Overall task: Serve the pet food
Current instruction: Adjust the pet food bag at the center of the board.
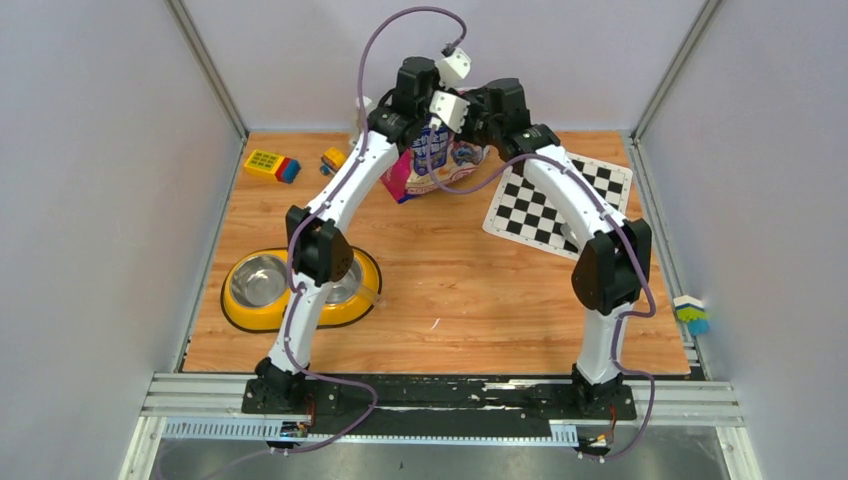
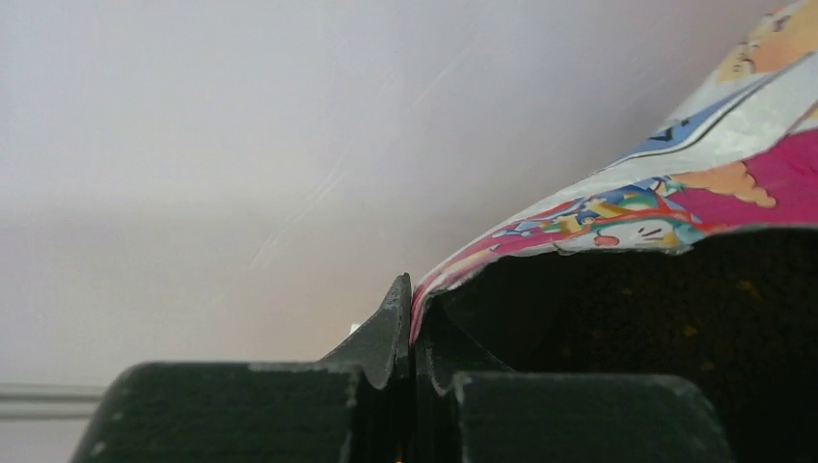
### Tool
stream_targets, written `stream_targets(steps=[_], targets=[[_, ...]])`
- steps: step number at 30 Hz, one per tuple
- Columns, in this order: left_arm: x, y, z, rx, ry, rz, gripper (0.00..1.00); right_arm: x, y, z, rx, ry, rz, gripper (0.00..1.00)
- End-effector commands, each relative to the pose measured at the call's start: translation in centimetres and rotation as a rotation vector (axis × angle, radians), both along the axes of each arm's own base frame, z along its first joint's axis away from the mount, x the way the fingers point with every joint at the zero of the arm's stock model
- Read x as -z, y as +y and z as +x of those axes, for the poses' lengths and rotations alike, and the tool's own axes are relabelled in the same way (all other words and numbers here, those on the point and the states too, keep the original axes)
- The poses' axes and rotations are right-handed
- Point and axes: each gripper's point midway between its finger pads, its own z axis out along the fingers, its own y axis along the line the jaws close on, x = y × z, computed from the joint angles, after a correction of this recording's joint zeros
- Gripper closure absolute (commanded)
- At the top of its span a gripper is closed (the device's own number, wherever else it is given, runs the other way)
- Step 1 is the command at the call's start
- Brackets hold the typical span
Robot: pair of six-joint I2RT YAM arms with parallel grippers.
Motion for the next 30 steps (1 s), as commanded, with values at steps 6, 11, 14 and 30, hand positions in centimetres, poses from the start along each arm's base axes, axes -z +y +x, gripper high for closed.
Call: stream_targets(steps=[6,11,14,30], targets=[[-12.6,-1.8,-2.9,0.036,-0.343,-0.09,0.95,-5.7,-3.6,-0.7,0.117,-0.231,0.101,1.0],[-11.1,-1.7,-3.3,0.041,-0.276,-0.058,0.83,-1.1,-2.7,-5.4,0.017,-0.16,0.057,1.0],[-11.0,-1.5,-3.8,0.028,-0.262,-0.046,0.82,1.1,-1.6,-8.2,-0.059,-0.115,0.038,1.0],[-7.6,-1.1,-6.1,0.01,-0.163,0.045,0.81,8.0,1.9,-13.5,-0.16,0.067,0.023,1.0]])
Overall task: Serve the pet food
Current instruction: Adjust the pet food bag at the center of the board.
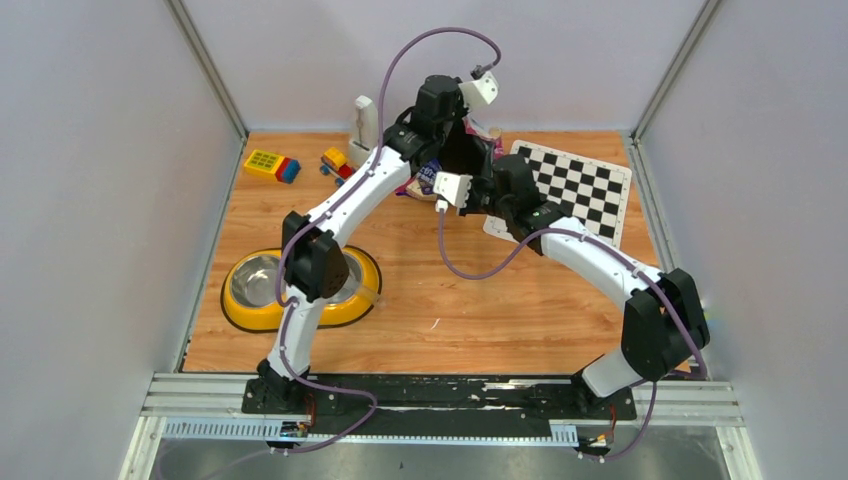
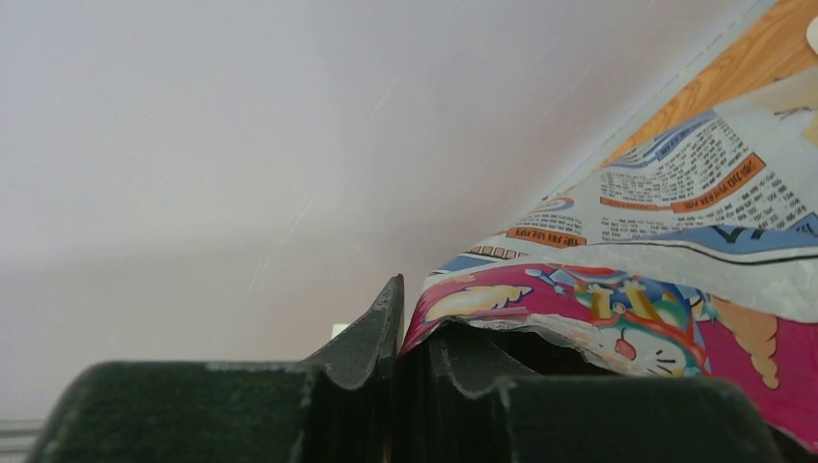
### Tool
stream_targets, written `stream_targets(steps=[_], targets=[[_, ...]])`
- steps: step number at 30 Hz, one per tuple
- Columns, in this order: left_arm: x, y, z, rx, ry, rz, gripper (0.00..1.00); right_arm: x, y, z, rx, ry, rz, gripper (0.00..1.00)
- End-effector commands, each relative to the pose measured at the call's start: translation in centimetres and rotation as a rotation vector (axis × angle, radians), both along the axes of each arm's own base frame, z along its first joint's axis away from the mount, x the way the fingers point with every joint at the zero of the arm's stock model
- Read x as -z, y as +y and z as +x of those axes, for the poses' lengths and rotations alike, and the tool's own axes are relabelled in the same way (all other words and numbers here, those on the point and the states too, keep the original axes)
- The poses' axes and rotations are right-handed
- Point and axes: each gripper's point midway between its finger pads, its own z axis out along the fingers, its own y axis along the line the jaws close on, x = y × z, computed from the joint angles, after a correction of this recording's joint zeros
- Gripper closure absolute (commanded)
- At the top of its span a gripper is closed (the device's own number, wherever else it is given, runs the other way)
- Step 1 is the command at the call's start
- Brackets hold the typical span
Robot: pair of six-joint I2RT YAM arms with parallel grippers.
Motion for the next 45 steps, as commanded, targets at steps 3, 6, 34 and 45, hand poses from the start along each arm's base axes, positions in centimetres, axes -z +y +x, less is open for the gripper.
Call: stream_targets(steps=[3,6,34,45], targets=[[-7.7,4.3,-2.2,-0.104,-0.161,-0.065,0.82,1.2,2.4,-2.6,-0.082,0.142,0.069,1.0],[-7.3,4.9,-2.4,-0.124,-0.168,-0.052,0.82,2.3,4.0,-3.7,-0.122,0.189,0.073,1.0],[-4.7,7.3,-3.8,-0.226,-0.085,-0.053,0.75,1.6,6.7,-4.2,-0.126,0.229,0.078,0.43],[-4.1,6.9,-3.6,-0.223,-0.062,-0.04,0.57,-9.8,5.0,-8.3,-0.206,0.171,0.137,0.0]])
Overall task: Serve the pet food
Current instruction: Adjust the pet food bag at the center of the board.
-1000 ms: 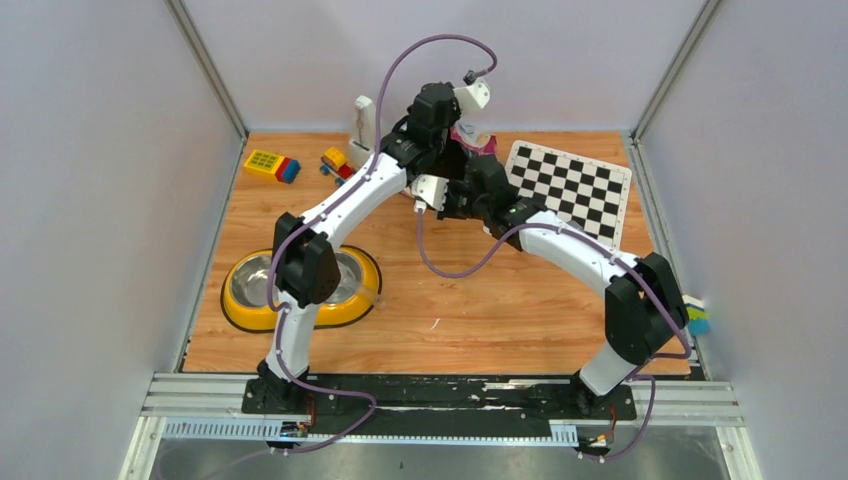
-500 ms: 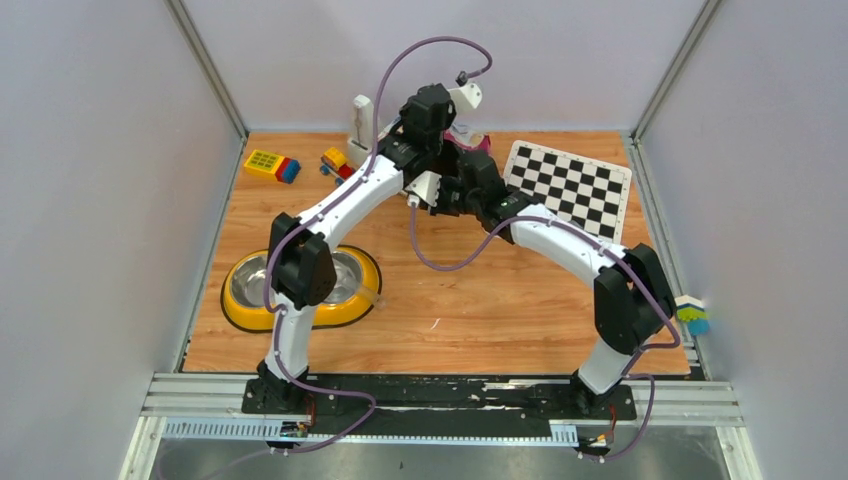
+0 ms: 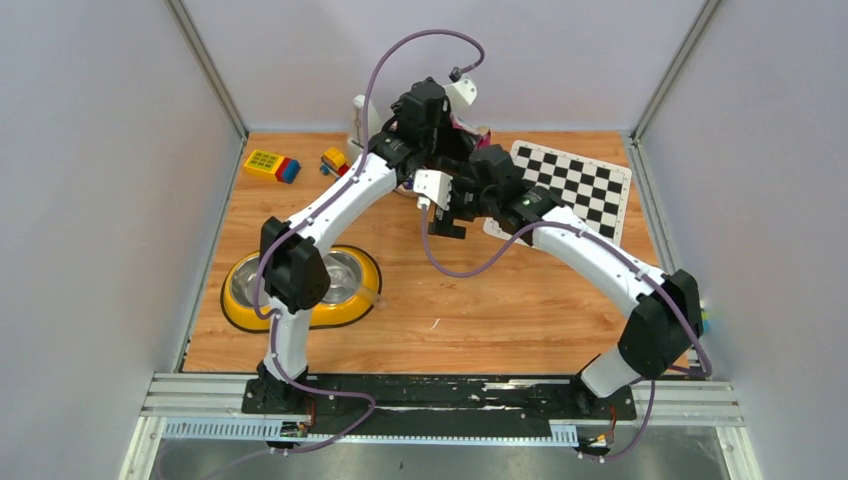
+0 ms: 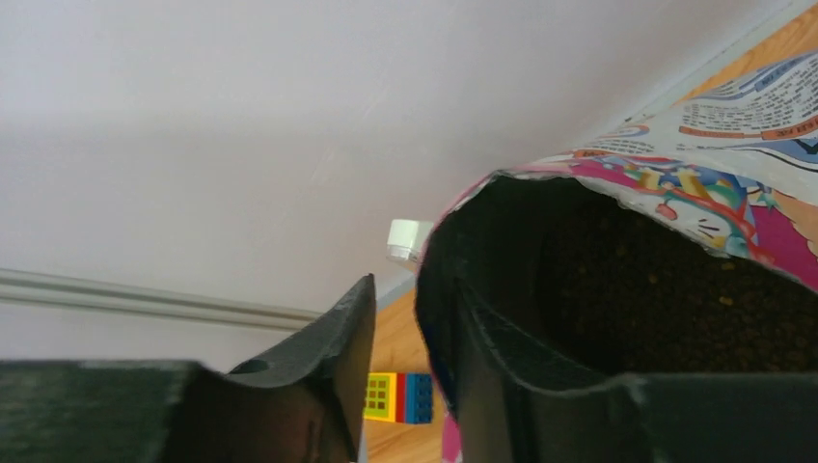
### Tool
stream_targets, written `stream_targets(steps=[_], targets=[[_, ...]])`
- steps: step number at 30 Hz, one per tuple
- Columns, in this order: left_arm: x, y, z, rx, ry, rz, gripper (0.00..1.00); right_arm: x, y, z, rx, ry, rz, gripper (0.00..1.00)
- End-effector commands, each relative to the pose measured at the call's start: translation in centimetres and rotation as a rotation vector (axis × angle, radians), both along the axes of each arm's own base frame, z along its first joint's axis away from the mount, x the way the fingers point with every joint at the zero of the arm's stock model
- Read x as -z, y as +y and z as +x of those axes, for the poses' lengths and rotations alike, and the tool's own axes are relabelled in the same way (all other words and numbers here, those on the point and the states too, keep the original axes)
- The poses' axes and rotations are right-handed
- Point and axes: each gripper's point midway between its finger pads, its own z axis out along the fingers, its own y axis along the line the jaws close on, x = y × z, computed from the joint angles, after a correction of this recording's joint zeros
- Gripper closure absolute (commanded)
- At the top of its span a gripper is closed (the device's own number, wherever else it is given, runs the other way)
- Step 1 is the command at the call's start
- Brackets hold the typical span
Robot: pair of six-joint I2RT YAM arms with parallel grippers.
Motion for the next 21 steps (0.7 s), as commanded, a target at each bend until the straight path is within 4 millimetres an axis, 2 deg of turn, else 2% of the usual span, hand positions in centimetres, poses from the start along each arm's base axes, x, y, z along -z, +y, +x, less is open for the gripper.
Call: stream_targets(steps=[1,5,10,16,17,18,19,21], targets=[[-4.3,1.2,-0.7,-0.024,-0.08,-0.079,0.52,-9.4,-0.4,-4.3,-0.11,-0.037,0.112,0.0],[-4.4,1.1,-0.7,-0.018,-0.077,-0.081,0.44,-10.7,-1.3,-8.3,-0.199,0.023,0.134,0.0],[-4.4,0.8,-0.8,-0.013,-0.064,-0.085,0.3,-11.0,-2.0,-11.5,-0.264,0.068,0.17,0.0],[-4.2,0.0,-1.2,0.01,-0.051,-0.083,0.19,-9.9,-2.3,-12.4,-0.278,0.083,0.169,0.01],[-4.5,0.1,-1.3,0.01,-0.053,-0.085,0.15,-9.8,-2.4,-12.5,-0.282,0.085,0.168,0.01],[-4.9,0.1,-1.4,0.009,-0.061,-0.095,0.12,-9.6,-2.4,-12.9,-0.297,0.088,0.17,0.0],[-5.5,0.2,-1.6,0.008,-0.068,-0.105,0.04,-9.4,-2.3,-13.2,-0.313,0.094,0.17,0.0],[-7.8,0.8,-2.2,0.0,-0.103,-0.143,0.01,-8.5,-2.0,-13.8,-0.348,0.127,0.173,0.01]])
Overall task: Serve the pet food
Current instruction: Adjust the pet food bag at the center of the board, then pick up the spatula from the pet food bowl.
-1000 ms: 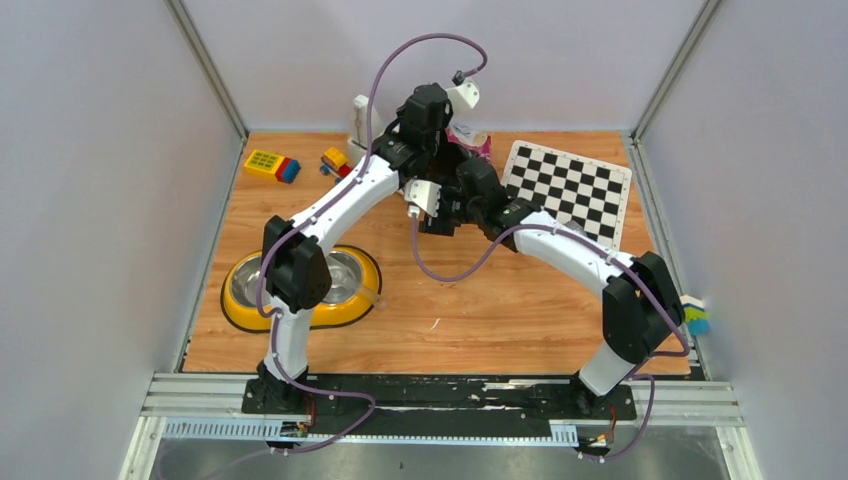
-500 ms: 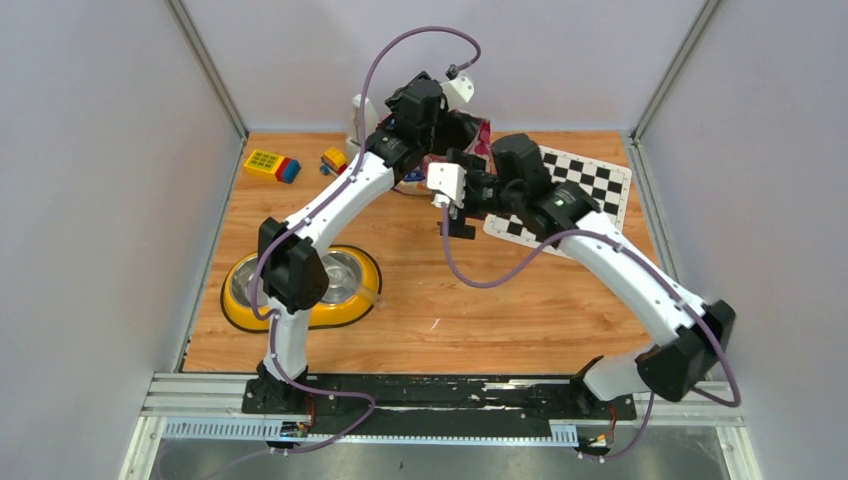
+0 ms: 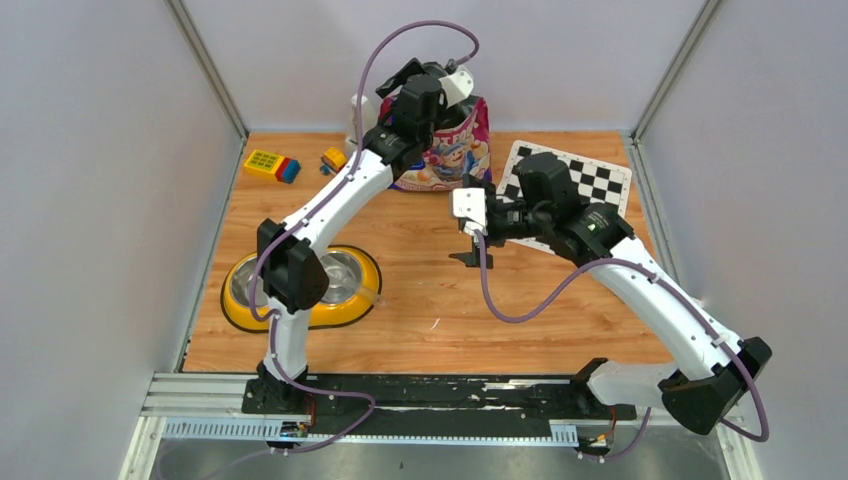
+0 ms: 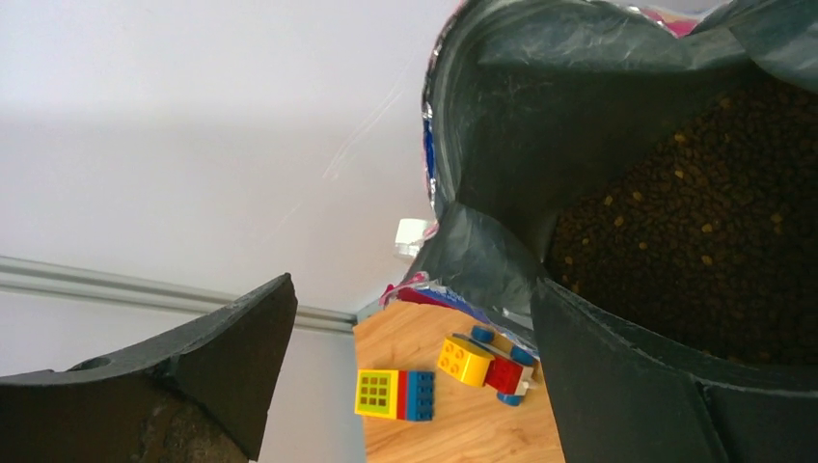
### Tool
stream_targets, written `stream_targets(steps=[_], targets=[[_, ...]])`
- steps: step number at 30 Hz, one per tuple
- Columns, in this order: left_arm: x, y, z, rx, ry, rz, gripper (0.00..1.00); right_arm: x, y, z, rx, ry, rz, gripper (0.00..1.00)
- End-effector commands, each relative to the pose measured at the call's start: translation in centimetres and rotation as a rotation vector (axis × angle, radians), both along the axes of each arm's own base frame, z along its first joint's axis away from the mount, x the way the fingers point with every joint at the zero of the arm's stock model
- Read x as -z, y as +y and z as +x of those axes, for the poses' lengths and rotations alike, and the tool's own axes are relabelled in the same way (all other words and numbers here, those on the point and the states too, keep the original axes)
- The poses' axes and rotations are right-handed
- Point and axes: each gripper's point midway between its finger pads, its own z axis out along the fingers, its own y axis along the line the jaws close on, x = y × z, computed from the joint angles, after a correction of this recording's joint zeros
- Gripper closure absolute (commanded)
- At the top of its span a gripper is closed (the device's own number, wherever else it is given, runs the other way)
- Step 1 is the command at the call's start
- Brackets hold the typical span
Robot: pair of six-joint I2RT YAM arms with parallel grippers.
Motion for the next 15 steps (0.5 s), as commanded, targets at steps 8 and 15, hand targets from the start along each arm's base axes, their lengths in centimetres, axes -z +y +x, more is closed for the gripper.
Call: stream_targets(steps=[8,15], targets=[[-15.0,7.9,-7.9,-0.066,-0.182,-0.274,0.0,6.3,5.4,0.6,-0.048,0.314,0.025,0.01],[-8.0,19.9,-12.6,-0.281,-0.06,-0.316,0.0,12.6,11.7,1.6,0.03,0.472,-0.048,0.01]])
